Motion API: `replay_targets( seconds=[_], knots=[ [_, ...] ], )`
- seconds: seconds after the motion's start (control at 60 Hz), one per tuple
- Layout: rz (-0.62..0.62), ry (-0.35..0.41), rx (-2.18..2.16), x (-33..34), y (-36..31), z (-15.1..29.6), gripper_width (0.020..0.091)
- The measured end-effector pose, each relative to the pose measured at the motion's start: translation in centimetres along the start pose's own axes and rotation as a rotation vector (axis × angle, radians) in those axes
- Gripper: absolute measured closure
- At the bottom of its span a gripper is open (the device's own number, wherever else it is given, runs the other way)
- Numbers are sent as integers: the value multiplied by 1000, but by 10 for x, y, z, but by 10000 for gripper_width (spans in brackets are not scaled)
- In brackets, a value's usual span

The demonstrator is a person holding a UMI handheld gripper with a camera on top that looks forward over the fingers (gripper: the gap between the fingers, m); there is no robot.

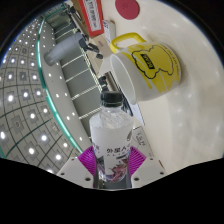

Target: Pour water

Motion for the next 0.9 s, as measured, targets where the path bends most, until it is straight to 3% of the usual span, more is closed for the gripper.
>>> replay_targets(
  seconds=[0.2,0.35,0.483,0.633,0.733,0.9],
  knots=[
    [-65,-30,137,10,-5,-6,730],
    [-150,-44,610,24,-39,-6,730],
    [-181,26,1124,42,-111,15,728],
    [-215,138,1513,55,-170,75,724],
    [-313,192,1701,66,-174,134,727],
    [-485,178,1876,80,-137,219,727]
  ],
)
Point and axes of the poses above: the point between the fingertips, and its own axes, seen from behind it with the camera up: y to the right, z up, x backward, against the way the camera looks, the point moved 3 cm from there along x, backward, against the way the camera looks, and after that the axes turned 3 degrees about -x, right-handed, at the moved point
